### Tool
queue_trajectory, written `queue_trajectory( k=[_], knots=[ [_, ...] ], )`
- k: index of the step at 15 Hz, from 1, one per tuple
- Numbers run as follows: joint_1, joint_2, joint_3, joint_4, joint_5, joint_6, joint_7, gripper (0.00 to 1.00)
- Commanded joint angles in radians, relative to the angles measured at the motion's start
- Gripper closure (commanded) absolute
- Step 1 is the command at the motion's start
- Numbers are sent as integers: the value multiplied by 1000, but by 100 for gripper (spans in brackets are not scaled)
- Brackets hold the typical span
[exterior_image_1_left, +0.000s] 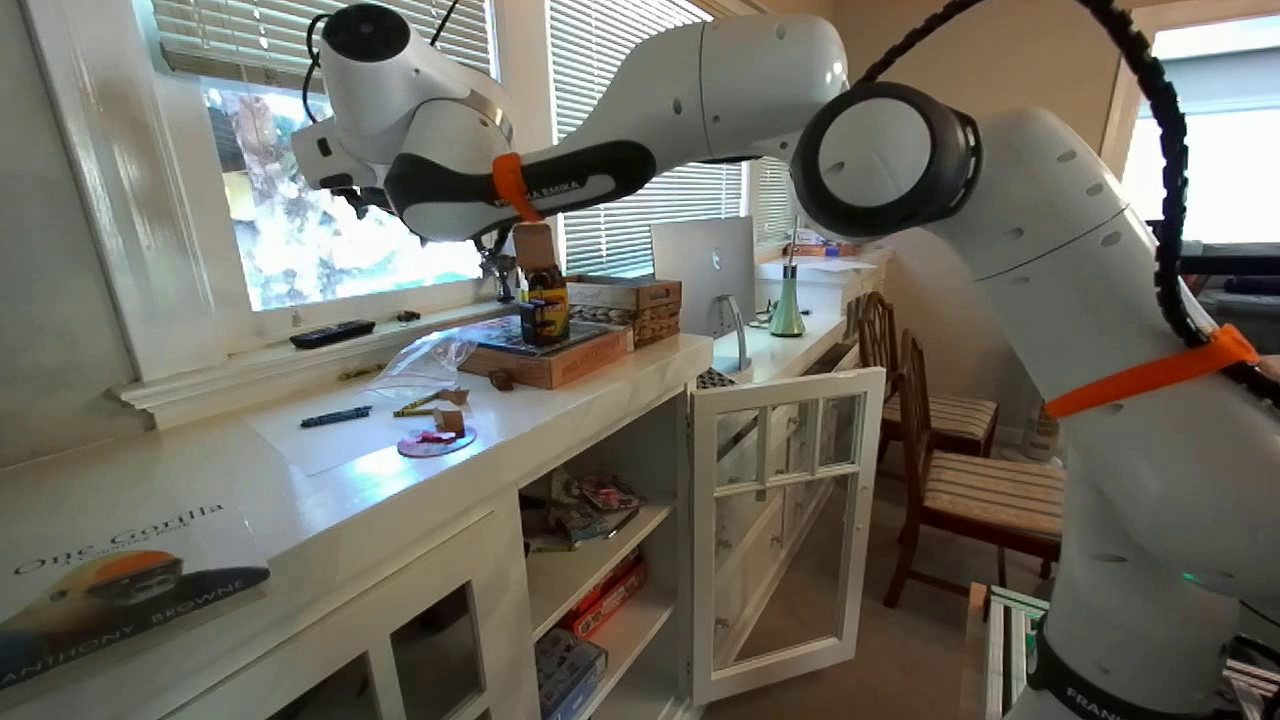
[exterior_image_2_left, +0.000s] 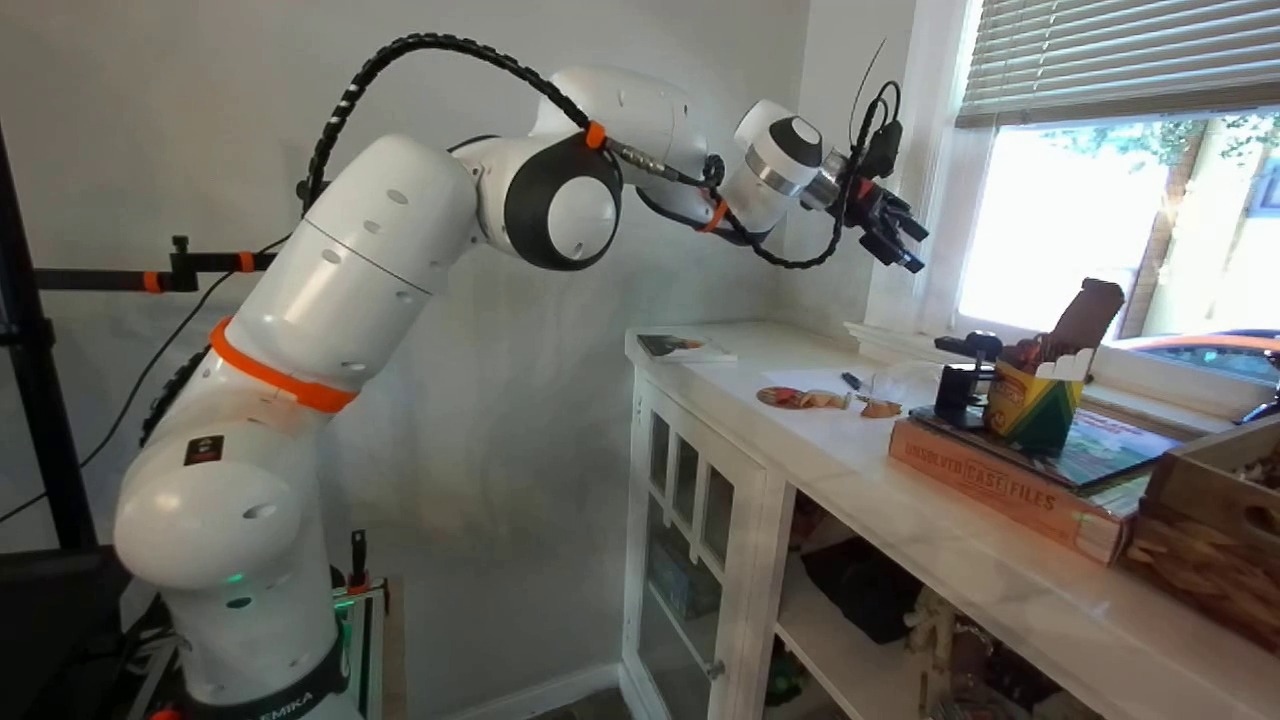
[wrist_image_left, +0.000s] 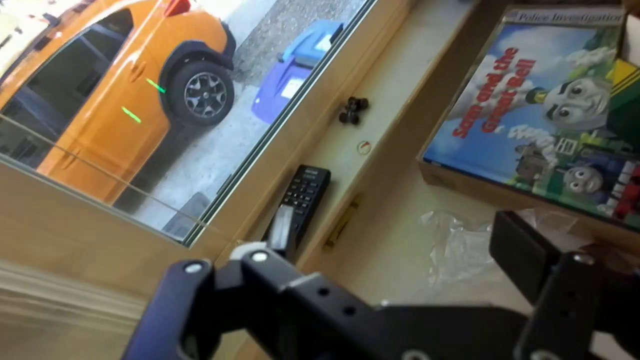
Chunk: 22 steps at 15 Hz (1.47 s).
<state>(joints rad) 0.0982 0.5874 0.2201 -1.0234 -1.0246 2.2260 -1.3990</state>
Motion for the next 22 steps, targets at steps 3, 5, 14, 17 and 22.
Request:
queue_trajectory(
  k=[3,5,14,17,22],
  knots=[
    [-148,-102,154,-191,263,143,-160,0],
    [-199,-122,216,-241,369,160,-239,0],
    [-424,-186,472,-334,841,-102,-647,0],
    [-466,-208,503,-319,915,-299,-731,0],
    [-344,-248,325,-264,1017,-639,-854,0]
  ],
)
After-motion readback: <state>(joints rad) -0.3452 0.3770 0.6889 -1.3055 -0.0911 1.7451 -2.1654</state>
